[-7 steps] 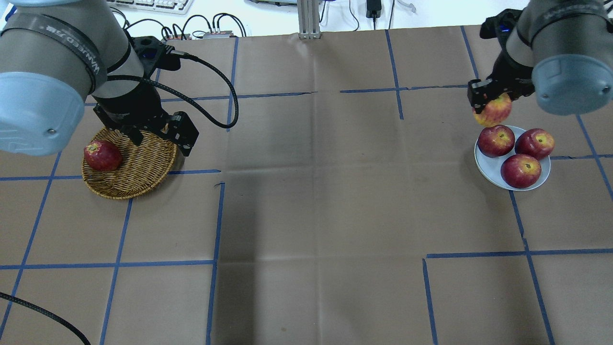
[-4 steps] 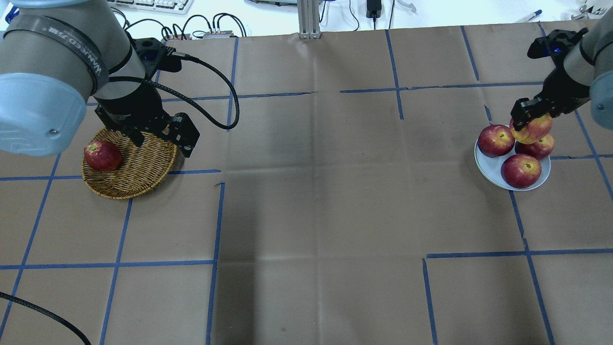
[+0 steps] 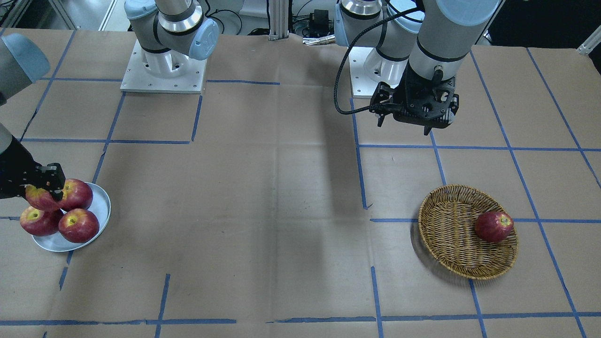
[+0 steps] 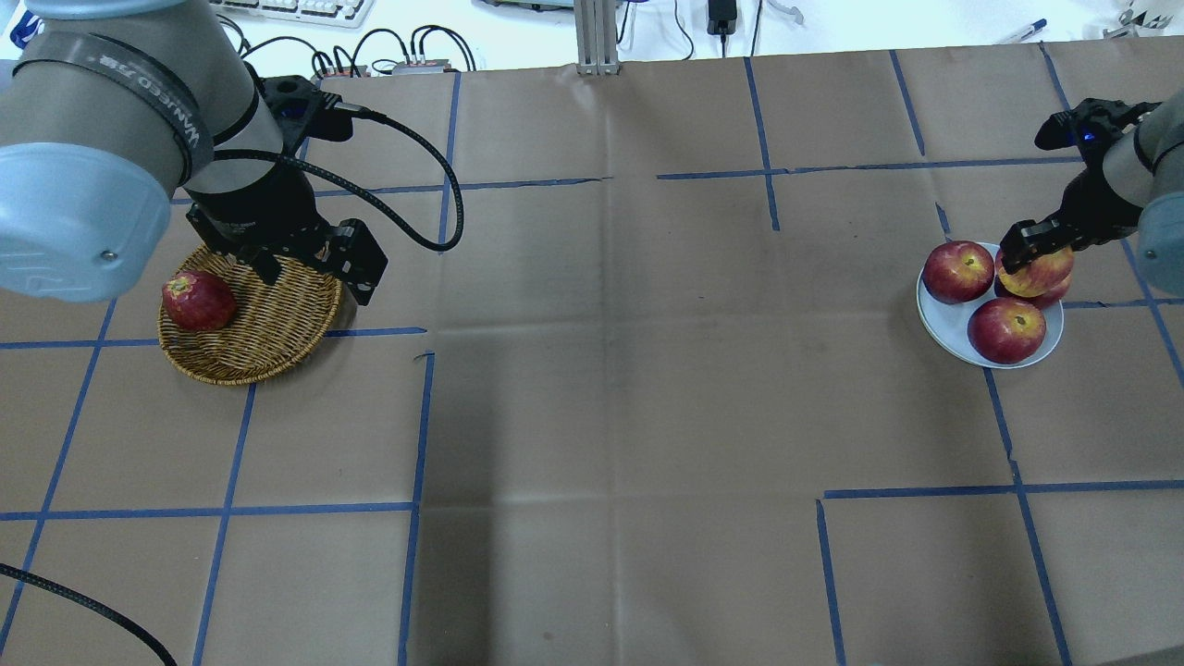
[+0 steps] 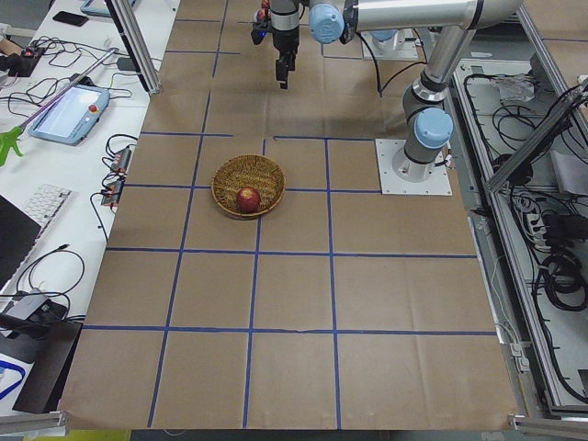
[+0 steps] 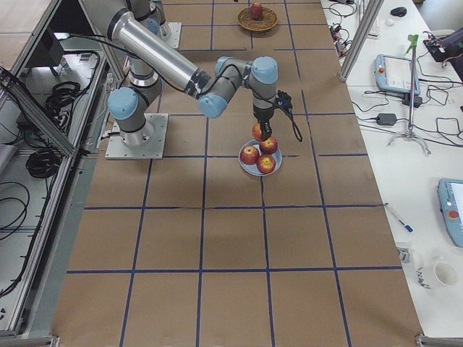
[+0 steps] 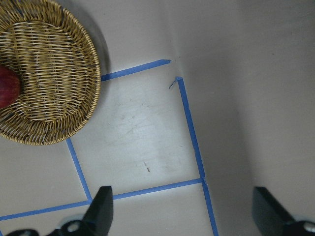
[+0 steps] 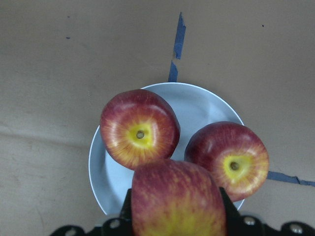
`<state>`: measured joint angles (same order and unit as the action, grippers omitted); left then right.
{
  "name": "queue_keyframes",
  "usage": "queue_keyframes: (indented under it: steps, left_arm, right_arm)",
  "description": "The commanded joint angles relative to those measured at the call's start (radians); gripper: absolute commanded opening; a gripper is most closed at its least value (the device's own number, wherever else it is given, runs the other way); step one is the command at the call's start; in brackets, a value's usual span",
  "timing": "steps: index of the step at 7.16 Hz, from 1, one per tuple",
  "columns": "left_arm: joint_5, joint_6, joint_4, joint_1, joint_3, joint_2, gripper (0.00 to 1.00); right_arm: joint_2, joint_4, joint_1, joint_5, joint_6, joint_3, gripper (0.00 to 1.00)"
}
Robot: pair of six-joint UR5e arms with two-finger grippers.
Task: Transfer apple from basket to plate
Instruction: 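Open the right gripper to release the apple on the plate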
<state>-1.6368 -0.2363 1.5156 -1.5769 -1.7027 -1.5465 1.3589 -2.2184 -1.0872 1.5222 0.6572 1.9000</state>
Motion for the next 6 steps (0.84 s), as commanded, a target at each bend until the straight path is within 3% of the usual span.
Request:
queue_keyframes:
  steps: [1, 3, 4, 6]
  left_arm:
    - [-0.001, 0.0, 0.0, 0.0, 0.0, -0.001, 0.98]
    - [0.0, -0.002, 0.0, 0.0, 0.0, -0.003, 0.98]
    - [0.0, -0.002, 0.0, 0.0, 0.0, -0.003, 0.98]
    - [0.0, 0.0, 0.0, 0.0, 0.0, -0.004, 0.98]
  right_arm:
    - [-0.032, -0.03, 0.006, -0.002, 0.002, 0.004, 0.57]
    - [-0.035, -0.03, 0.004, -0.01, 0.001, 0.005, 0.59]
    - [-0.037, -0.029, 0.004, -0.013, -0.001, 0.005, 0.95]
    - [-0.037, -0.024, 0.006, -0.002, -0.007, -0.009, 1.0]
